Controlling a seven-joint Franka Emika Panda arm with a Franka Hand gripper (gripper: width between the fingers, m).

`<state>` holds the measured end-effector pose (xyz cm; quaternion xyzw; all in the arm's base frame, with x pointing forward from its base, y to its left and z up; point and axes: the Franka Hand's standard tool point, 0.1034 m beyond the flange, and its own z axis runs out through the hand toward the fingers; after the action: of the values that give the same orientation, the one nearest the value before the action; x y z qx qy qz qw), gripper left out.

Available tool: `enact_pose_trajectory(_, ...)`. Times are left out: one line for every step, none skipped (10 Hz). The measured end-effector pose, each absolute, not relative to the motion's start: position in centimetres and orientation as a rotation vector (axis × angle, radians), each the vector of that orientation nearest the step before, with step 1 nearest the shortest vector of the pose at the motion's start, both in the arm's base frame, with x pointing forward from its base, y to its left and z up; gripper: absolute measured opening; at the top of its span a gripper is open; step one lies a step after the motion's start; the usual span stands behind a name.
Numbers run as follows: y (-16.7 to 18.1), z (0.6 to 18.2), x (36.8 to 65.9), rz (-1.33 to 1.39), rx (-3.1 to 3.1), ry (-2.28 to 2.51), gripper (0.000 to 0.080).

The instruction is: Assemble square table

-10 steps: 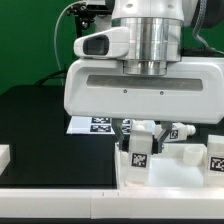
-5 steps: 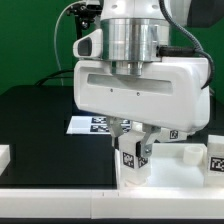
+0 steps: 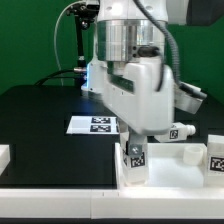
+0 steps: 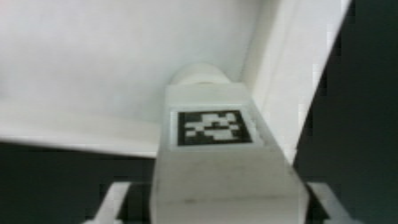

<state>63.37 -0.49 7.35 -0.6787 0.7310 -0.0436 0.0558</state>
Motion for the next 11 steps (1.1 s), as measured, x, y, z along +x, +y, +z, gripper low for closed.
enact_pose_trajectory(-0.2, 7.36, 63.24, -0.133, -1.888, 2.34, 0.0285)
enact_pose_trajectory(-0.18, 7.36, 63.24, -0.128, -1.826, 2.385, 0.0285)
enact_pose_trajectory(-0.19, 7.36, 63.23, -0.13, -1.853, 2.366, 0.0285)
enact_pose_trajectory(-0.19, 7.32, 63.2, -0.134, -1.93, 2.31, 0.0373)
enact_pose_trajectory(-0.06, 7.16, 62.75, -0.091, -2.161, 2.141, 0.0523)
enact_pose_trajectory(-0.1, 7.13, 62.81, -0.094, -2.378, 1.907, 0.0523)
enact_pose_trajectory(-0.03, 6.95, 62.71, -0.102, -2.581, 1.633, 0.0635)
enact_pose_trajectory(0.25, 6.83, 62.53, -0.098, -2.646, 1.53, 0.0635)
enact_pose_trajectory(0.18, 6.81, 62.55, -0.103, -2.673, 1.485, 0.0647)
enact_pose_trajectory(0.09, 6.81, 62.55, -0.108, -2.725, 1.394, 0.0647)
enact_pose_trajectory(0.09, 6.8, 62.55, -0.111, -2.759, 1.33, 0.0649)
